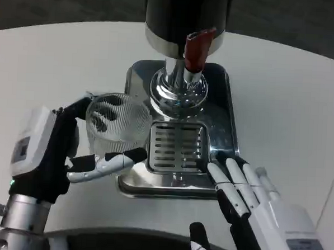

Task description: Grasp the cup under the faucet to collect the drink, then remove the cup.

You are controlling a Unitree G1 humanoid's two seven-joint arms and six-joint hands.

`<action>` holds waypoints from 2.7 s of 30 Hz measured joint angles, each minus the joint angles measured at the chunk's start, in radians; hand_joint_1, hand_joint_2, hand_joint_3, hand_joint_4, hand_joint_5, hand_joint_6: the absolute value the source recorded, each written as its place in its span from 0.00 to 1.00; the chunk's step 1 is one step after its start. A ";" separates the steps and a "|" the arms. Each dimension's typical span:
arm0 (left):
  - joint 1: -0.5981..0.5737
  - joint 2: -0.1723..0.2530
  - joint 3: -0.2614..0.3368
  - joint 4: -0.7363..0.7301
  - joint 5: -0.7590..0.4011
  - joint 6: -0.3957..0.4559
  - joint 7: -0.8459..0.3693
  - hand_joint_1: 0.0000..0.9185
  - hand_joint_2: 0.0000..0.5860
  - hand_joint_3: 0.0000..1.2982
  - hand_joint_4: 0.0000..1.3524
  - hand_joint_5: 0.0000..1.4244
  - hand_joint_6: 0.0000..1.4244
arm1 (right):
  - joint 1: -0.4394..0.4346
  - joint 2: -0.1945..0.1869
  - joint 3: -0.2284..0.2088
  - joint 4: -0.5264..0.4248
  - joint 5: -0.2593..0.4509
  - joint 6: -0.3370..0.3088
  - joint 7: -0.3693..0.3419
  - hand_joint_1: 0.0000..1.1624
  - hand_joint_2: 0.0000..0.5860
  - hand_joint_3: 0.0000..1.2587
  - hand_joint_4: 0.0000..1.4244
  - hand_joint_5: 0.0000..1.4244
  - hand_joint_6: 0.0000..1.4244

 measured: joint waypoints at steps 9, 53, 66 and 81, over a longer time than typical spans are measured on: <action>-0.161 -0.008 -0.120 0.237 0.074 -0.003 0.137 0.60 0.24 0.74 0.78 0.85 0.94 | 0.042 0.020 -0.012 -0.023 -0.016 0.003 -0.009 0.35 0.90 0.09 0.02 0.00 0.01; -0.437 -0.055 -0.386 0.641 0.128 -0.018 0.389 0.43 0.14 0.33 0.31 0.49 0.44 | 0.132 0.061 -0.049 -0.076 0.027 0.004 -0.054 0.35 0.90 0.12 0.06 0.09 0.12; -0.408 -0.028 -0.409 0.630 0.139 0.002 0.369 0.27 0.07 0.01 0.02 0.27 0.16 | 0.125 0.079 -0.063 -0.064 0.056 0.010 -0.037 0.35 0.90 0.13 0.06 0.10 0.15; -0.236 0.011 -0.284 0.349 -0.017 -0.043 0.300 0.00 0.00 0.00 0.00 0.11 0.01 | 0.124 0.082 -0.062 -0.059 0.057 0.010 -0.029 0.35 0.89 0.14 0.06 0.11 0.16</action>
